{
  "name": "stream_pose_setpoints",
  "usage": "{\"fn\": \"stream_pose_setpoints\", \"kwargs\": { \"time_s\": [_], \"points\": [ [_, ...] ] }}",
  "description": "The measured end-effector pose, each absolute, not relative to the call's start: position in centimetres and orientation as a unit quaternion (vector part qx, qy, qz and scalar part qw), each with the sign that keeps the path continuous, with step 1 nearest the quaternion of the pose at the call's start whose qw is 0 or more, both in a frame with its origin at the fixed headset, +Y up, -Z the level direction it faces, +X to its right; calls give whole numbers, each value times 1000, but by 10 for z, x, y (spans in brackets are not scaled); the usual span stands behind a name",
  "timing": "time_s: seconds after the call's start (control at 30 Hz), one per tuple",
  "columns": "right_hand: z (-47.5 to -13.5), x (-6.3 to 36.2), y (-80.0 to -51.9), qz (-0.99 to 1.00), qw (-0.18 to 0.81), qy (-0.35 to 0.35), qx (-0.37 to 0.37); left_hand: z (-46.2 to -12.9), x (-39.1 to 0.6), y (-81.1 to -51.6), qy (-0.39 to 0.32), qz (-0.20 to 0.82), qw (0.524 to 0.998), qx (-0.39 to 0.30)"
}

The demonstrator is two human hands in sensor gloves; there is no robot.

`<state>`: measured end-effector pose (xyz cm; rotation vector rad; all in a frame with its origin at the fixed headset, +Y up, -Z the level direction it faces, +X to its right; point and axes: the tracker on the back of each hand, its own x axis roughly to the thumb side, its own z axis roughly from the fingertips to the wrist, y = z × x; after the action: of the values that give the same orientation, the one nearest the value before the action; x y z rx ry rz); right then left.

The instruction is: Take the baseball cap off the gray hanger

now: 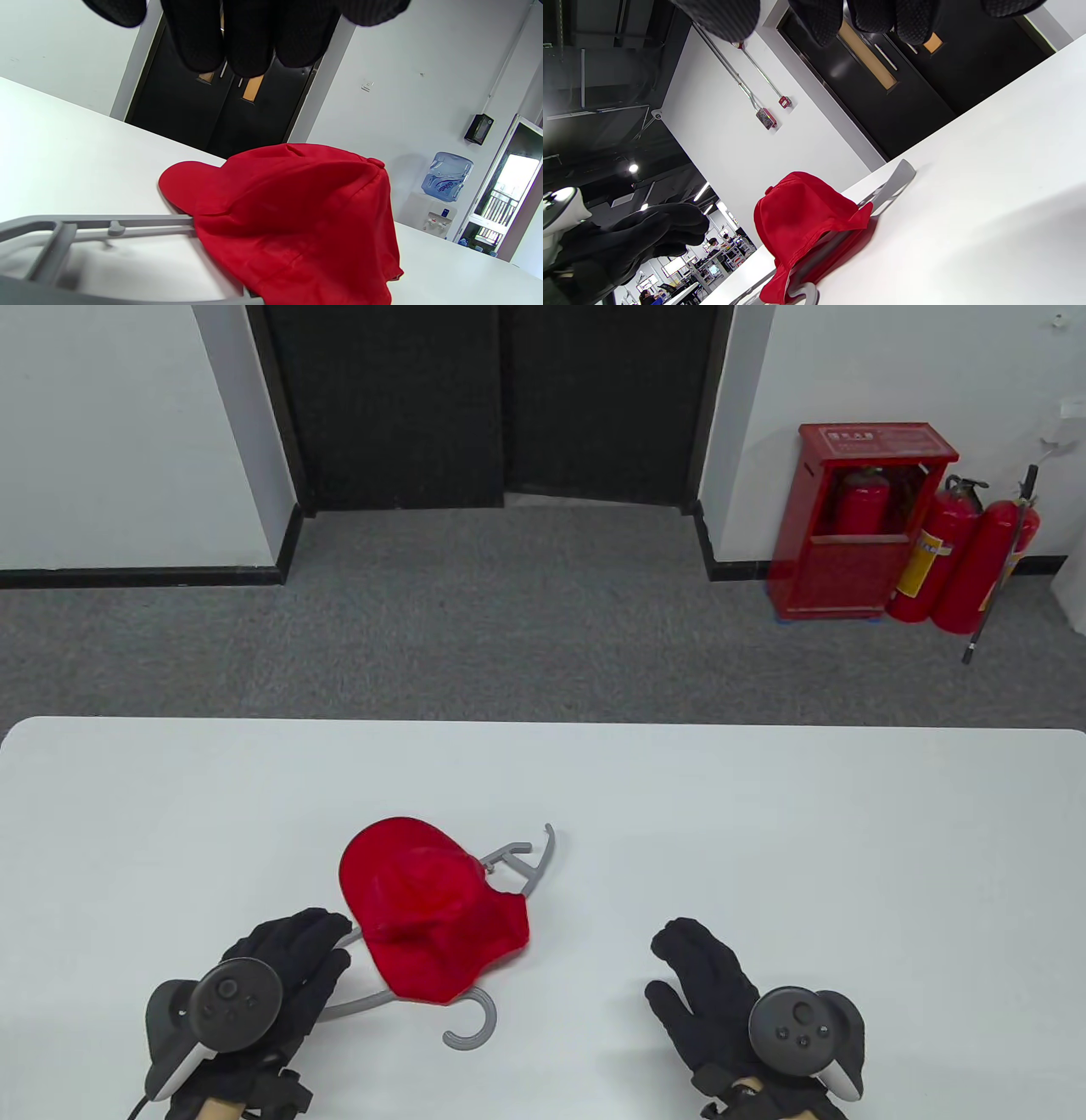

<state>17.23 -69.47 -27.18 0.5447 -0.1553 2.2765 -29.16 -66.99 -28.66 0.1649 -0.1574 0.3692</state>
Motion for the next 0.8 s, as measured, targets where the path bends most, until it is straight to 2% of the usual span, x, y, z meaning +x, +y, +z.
{"fn": "stream_pose_setpoints", "kwargs": {
  "time_s": [0.33,0.8],
  "points": [
    [-273,174,-696,891,397,-53,212,-305,-286,-711,-67,147,987,19],
    [-274,172,-698,892,396,-34,216,-316,-266,-753,-63,10,996,-59]
  ]
}}
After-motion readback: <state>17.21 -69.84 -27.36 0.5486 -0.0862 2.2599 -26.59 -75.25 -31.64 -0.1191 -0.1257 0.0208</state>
